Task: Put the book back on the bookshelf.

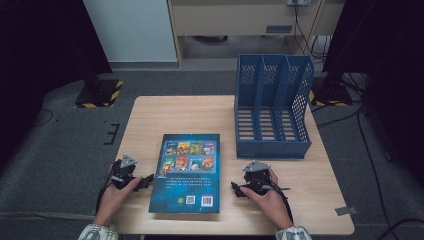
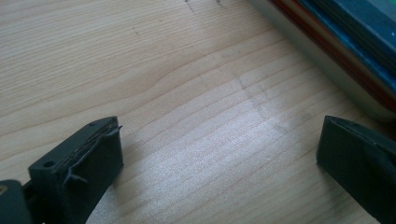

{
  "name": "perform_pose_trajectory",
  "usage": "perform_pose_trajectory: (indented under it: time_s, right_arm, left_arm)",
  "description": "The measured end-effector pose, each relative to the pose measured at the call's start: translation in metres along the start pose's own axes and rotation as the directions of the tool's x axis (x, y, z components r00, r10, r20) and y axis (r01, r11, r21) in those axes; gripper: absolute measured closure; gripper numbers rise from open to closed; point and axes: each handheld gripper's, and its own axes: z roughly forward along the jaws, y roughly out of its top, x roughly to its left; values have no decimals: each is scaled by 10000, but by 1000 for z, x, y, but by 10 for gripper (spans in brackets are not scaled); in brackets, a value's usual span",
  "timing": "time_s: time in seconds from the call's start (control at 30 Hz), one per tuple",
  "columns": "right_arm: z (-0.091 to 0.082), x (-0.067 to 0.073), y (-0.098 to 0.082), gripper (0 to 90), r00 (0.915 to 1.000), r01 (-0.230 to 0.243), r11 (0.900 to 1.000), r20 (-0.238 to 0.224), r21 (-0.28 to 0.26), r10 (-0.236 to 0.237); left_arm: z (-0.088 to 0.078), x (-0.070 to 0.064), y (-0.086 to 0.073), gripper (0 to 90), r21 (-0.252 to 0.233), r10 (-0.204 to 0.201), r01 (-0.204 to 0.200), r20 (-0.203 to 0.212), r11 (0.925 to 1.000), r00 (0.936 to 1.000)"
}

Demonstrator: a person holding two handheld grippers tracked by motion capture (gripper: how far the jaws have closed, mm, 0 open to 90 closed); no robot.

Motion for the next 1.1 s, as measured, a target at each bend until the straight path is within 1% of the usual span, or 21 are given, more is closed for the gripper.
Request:
perform_pose_trajectory:
  time_s: [0.17, 0.2, 0.3, 0.33, 0.4, 0.43, 0.47, 0.5, 0.53, 0.57, 0.6, 0.67, 0.73, 0.77, 0.8, 0.9, 0.93, 0.97, 1.0, 1.07, 1.1]
  right_arm:
    - [0, -1, 0, 61, 10000, 9, 10000, -38, -21, -9]
    - [-1, -1, 0, 70, 10000, 5, 10000, -44, -29, -6]
    - [-2, -1, 0, 97, 9999, -65, 10000, -92, -42, 65]
    - [-4, 0, 2, 100, 9997, -141, 9998, -192, -135, 138]
    - [-9, 1, 5, 110, 9995, -169, 9993, -284, -345, 159]
    - [-12, 1, 6, 110, 9993, -168, 9988, -348, -453, 153]
    - [-12, 1, 6, 110, 9993, -168, 9988, -348, -453, 153]
    - [-18, 4, 10, 111, 9983, -217, 9973, -549, -696, 179]
    - [-21, 6, 12, 110, 9977, -188, 9967, -667, -793, 135]
    - [-21, 6, 12, 110, 9977, -188, 9967, -667, -793, 135]
    - [-23, 8, 14, 106, 9967, -180, 9962, -801, -855, 111]
    - [-29, 13, 19, 104, 9946, -91, 9938, -1037, -1104, -24]
    - [-35, 22, 26, 95, 9912, 48, 9897, -1302, -1429, -236]
    - [-37, 24, 28, 89, 9886, 117, 9888, -1468, -1488, -338]
    - [-37, 24, 28, 89, 9886, 117, 9888, -1468, -1488, -338]
    - [-36, 31, 31, 75, 9825, 223, 9879, -1792, -1536, -500]
    - [-33, 34, 32, 72, 9804, 322, 9895, -1883, -1407, -586]
    - [-32, 35, 32, 71, 9789, 274, 9900, -1970, -1381, -546]
    - [-31, 37, 32, 70, 9762, 227, 9908, -2107, -1334, -508]
    - [-29, 39, 33, 69, 9743, 190, 9911, -2199, -1321, -480]
    - [-27, 44, 34, 69, 9708, 142, 9922, -2358, -1242, -434]
  left_arm:
    - [-1, 0, 1, 20, 0, -64, 64, 31, 10000, 10000]
    - [-4, 2, 1, 56, -66, -189, 190, 145, 9998, 9997]
    - [-8, 3, 1, 54, -148, -325, 327, 145, 9994, 9994]
    - [-12, 5, 2, 56, -355, -504, 513, 259, 9981, 9984]
    - [-14, 5, 3, 61, -429, -578, 591, 310, 9973, 9978]
    - [-19, 5, 4, 64, -490, -618, 633, 318, 9968, 9976]
    - [-19, 5, 4, 65, -490, -618, 633, 318, 9968, 9976]
    - [-22, 4, 5, 65, -567, -680, 702, 402, 9959, 9969]
    - [-25, 4, 5, 65, -675, -719, 754, 530, 9949, 9960]
    - [-28, 3, 6, 65, -755, -732, 779, 624, 9941, 9954]
    - [-32, 2, 7, 65, -866, -653, 707, 629, 9937, 9959]
    - [-39, -2, 10, 64, -976, -424, 470, 487, 9941, 9979]
    - [-44, -6, 12, 55, -1075, -386, 454, 646, 9932, 9972]
    - [-46, -9, 13, 54, -1114, -342, 416, 680, 9929, 9971]
    - [-48, -12, 14, 54, -1112, -295, 377, 743, 9931, 9968]
    - [-51, -23, 17, 48, -1073, -89, 208, 1108, 9940, 9938]
    - [-51, -27, 17, 45, -999, -8, 127, 1191, 9949, 9929]
    - [-51, -31, 18, 42, -926, 36, 83, 1272, 9957, 9919]
    - [-51, -36, 18, 38, -769, 231, -124, 1396, 9970, 9899]
    - [-49, -44, 18, 34, -668, 537, -433, 1626, 9968, 9852]
    - [-48, -48, 19, 32, -648, 572, -468, 1690, 9968, 9840]
